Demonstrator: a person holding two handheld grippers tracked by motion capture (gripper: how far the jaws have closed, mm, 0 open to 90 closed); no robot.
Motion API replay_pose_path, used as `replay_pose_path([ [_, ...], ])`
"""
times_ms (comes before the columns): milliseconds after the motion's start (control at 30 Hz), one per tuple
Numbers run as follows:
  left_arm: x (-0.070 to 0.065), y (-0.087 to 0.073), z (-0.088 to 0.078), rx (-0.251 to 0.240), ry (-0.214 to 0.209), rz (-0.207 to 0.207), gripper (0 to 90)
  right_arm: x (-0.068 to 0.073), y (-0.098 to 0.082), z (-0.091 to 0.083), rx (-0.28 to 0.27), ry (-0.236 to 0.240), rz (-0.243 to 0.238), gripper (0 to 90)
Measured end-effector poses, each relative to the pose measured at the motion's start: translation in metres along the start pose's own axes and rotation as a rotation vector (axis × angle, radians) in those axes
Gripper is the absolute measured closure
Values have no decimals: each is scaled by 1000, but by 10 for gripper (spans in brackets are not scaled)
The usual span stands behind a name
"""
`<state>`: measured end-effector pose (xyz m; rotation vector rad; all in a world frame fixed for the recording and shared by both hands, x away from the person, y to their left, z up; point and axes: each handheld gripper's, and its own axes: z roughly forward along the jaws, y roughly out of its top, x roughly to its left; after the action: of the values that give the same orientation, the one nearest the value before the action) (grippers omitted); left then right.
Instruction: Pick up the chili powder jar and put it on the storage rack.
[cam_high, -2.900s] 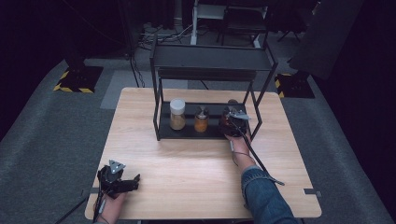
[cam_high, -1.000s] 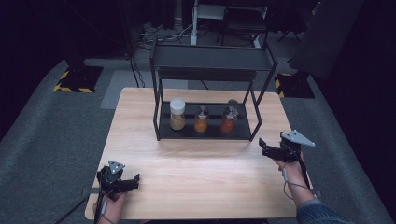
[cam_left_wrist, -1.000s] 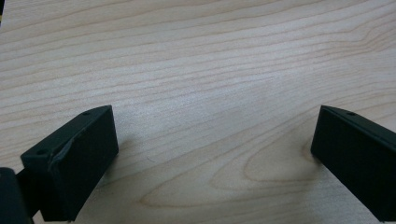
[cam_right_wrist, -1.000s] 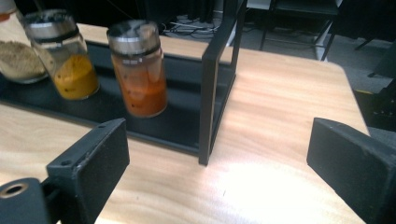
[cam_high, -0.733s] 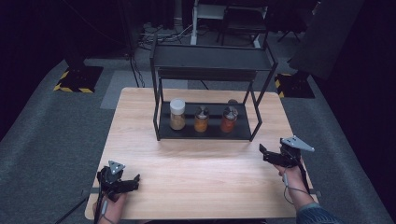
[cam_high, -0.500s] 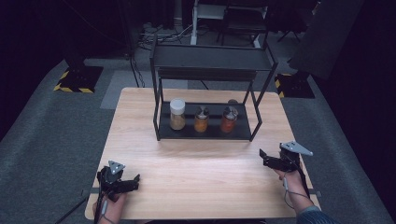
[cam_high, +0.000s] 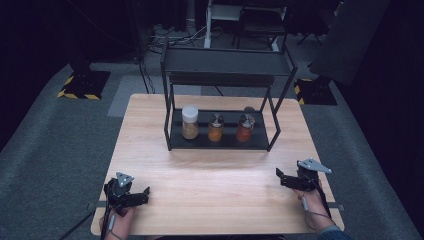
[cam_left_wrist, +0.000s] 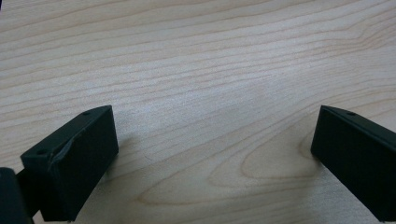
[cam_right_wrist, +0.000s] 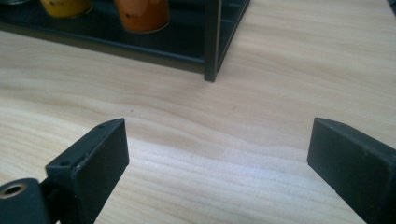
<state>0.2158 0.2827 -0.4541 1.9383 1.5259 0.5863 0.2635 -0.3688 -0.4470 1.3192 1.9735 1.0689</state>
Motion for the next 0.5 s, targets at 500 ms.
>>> replay_pose_path([
  [500, 0, -1, 0, -2, 1, -2, 4, -2, -6, 11, 101, 42, -7, 31],
])
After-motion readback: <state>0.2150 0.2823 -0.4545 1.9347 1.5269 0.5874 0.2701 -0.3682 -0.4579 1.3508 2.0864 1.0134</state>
